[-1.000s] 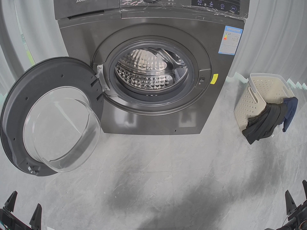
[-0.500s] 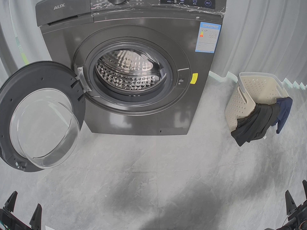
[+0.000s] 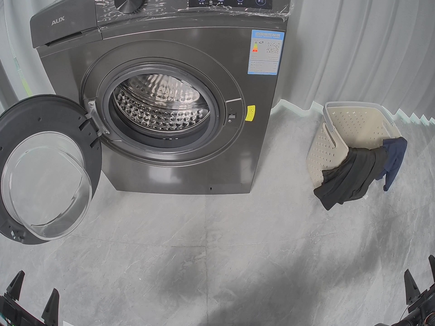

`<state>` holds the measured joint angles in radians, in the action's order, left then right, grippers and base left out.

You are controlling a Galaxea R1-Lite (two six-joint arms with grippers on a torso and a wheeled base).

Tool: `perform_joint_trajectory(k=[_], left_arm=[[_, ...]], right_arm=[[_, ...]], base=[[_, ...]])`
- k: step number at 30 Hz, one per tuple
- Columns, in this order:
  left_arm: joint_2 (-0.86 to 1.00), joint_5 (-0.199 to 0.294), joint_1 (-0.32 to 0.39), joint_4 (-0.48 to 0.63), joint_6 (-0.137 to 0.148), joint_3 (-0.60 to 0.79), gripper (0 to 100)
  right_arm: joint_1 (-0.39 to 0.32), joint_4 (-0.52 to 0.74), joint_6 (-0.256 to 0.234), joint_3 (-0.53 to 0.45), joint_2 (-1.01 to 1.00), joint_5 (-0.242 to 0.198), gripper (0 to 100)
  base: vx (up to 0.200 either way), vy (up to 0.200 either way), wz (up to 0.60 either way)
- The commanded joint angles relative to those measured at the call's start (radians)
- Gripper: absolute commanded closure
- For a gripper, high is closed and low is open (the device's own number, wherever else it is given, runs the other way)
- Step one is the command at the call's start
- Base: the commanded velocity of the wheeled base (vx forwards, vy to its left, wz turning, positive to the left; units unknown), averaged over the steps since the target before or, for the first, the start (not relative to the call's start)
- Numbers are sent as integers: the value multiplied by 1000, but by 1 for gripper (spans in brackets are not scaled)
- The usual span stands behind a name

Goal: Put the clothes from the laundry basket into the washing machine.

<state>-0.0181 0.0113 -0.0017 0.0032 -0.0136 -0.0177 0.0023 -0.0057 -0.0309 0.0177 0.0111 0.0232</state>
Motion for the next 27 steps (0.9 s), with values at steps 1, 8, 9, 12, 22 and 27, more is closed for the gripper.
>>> perform_joint_trajectory(k=[1, 8, 9, 12, 22, 27], left_arm=[[18, -1, 0, 0, -2, 15, 0], [18, -1, 0, 0, -2, 15, 0], [18, -2, 0, 0, -2, 15, 0], [18, -1, 0, 0, -2, 15, 0], [18, -4, 0, 0, -5, 15, 0], [18, -4, 0, 0, -5, 15, 0]], right_arm=[[1, 0, 0, -16, -5, 0, 0], [1, 9, 29, -16, -6, -22, 0], [1, 9, 31, -16, -6, -22, 0], [1, 9, 32, -16, -6, -22, 0], [-1, 9, 32, -16, -6, -23, 0], [1, 9, 31, -16, -5, -22, 0]], base=[[200, 0, 0], [200, 0, 0], [200, 0, 0], [0, 0, 0], [0, -80, 0], [0, -200, 0]])
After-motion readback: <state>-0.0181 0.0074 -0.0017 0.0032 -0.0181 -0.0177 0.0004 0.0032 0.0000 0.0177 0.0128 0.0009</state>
